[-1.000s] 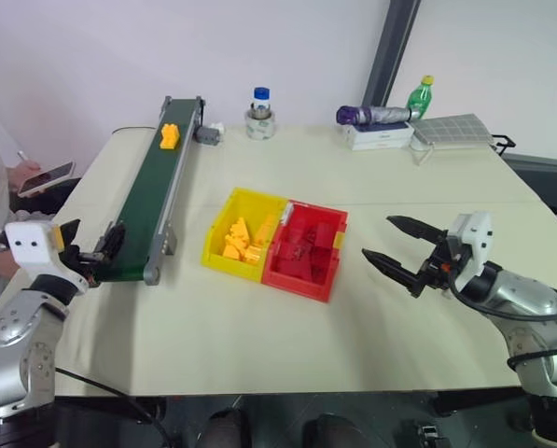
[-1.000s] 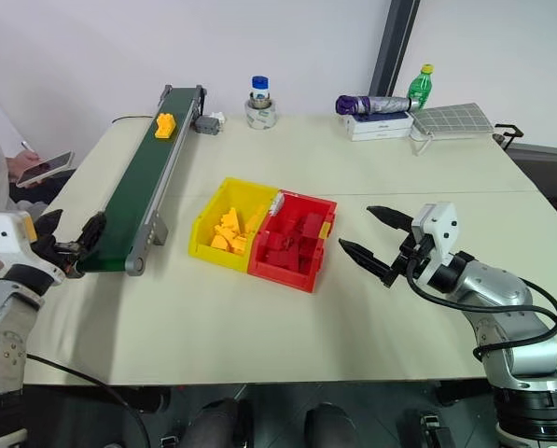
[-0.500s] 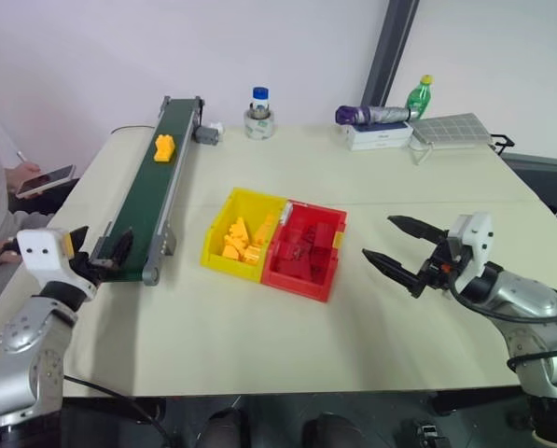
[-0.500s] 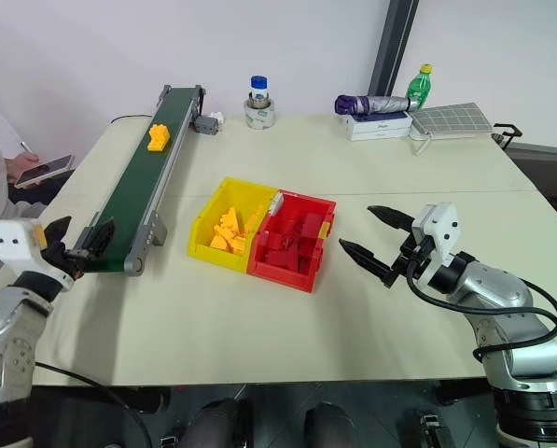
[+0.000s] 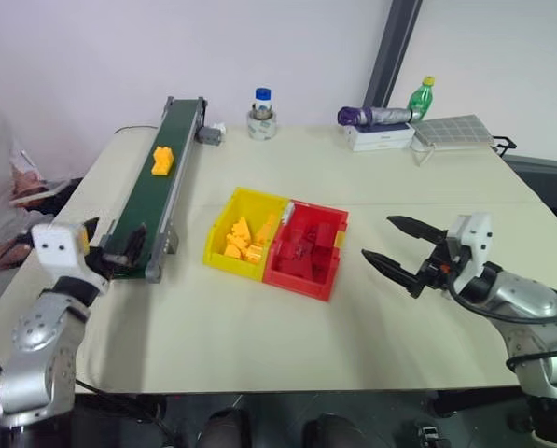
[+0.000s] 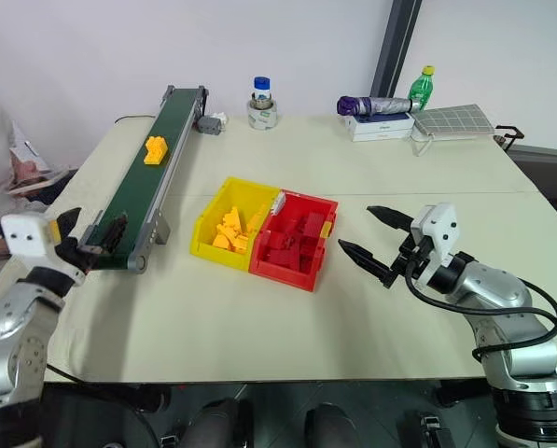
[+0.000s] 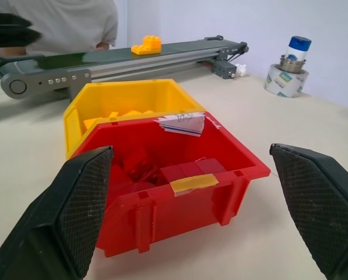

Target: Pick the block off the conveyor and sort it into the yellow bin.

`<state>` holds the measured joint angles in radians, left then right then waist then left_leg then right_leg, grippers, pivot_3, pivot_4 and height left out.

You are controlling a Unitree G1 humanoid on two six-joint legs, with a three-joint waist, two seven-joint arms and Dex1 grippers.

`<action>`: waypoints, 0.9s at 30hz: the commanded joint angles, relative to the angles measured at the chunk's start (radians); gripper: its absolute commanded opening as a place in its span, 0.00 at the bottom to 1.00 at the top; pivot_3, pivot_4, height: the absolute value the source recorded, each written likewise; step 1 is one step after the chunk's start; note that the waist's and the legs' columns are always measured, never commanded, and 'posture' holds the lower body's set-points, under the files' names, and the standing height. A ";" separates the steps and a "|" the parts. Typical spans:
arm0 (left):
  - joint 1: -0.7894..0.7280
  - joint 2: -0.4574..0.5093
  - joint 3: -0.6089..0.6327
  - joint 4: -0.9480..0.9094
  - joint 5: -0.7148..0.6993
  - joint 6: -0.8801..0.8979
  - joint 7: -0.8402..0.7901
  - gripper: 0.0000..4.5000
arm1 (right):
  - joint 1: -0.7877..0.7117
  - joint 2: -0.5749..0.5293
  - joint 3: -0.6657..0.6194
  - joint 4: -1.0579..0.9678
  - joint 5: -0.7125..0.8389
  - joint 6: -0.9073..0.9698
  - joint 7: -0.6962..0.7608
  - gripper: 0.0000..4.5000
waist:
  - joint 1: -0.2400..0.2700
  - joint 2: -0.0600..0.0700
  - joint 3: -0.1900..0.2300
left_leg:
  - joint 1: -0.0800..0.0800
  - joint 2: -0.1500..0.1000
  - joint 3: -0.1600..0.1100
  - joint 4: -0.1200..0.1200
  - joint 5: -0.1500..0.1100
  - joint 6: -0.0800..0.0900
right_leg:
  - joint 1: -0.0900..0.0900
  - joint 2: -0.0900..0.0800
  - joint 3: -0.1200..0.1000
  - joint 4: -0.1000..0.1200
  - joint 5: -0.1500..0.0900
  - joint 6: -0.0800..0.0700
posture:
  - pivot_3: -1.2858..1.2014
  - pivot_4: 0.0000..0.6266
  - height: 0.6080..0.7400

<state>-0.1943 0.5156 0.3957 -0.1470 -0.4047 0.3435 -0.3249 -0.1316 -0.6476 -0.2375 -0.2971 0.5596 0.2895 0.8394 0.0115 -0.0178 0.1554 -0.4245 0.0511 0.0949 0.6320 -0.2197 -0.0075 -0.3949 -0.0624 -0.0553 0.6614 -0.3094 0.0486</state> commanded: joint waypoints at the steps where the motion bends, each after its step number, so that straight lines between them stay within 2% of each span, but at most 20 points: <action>1: -0.151 0.050 -0.010 0.075 0.001 0.065 0.013 0.99 | -0.012 0.006 -0.003 -0.026 -0.001 -0.018 -0.006 0.99 | 0.002 -0.001 0.001 | 0.000 0.000 0.000 0.000 0.000 0.000 | 0.000 0.000 0.000 0.000 0.000 0.000 | 0.52 0.24 1.00; 7: -0.428 0.083 -0.073 0.328 0.039 0.147 0.002 0.99 | -0.005 0.009 0.005 -0.042 -0.005 -0.018 -0.022 0.99 | 0.000 -0.002 0.001 | -0.001 -0.001 0.002 0.000 0.000 0.002 | 0.000 0.000 -0.001 0.000 0.003 0.007 | 0.52 0.24 1.00; 12: -0.586 0.099 -0.147 0.580 0.123 0.094 -0.029 0.99 | 0.015 0.006 0.008 -0.056 -0.011 -0.022 -0.031 0.99 | -0.002 -0.003 0.002 | -0.001 -0.001 0.002 0.000 0.000 0.001 | -0.001 0.003 -0.001 0.000 0.003 0.007 | 0.52 0.24 1.00; 18: -0.719 0.095 -0.150 0.844 0.165 -0.002 -0.040 0.99 | 0.036 0.006 0.005 -0.077 -0.010 -0.020 -0.045 0.99 | -0.001 -0.009 0.005 | -0.001 -0.001 0.003 0.000 0.001 0.001 | -0.001 0.003 -0.001 0.001 0.003 0.008 | 0.52 0.24 1.00; 24: -0.750 0.087 -0.180 0.942 0.187 -0.034 -0.103 0.99 | 0.051 0.005 -0.001 -0.095 -0.006 -0.014 -0.059 0.99 | -0.002 -0.011 0.006 | -0.001 -0.001 0.003 0.001 0.001 0.001 | -0.001 0.002 -0.001 0.001 0.003 0.008 | 0.52 0.24 1.00; 27: -0.737 0.078 -0.183 0.937 0.186 0.015 -0.099 0.80 | 0.050 0.003 -0.003 -0.093 -0.007 -0.015 -0.062 1.00 | -0.001 -0.011 0.006 | -0.001 -0.001 0.003 0.001 0.001 0.000 | -0.001 0.002 -0.001 0.002 0.003 0.008 | 0.52 0.24 1.00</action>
<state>-0.9167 0.5837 0.2113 0.8123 -0.2265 0.3466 -0.4196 -0.0803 -0.6440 -0.2122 -0.3516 0.5449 0.2853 0.7818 0.0103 -0.0287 0.1618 -0.4257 0.0505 0.0976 0.6327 -0.2188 -0.0072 -0.3960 -0.0601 -0.0564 0.6633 -0.3060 0.0566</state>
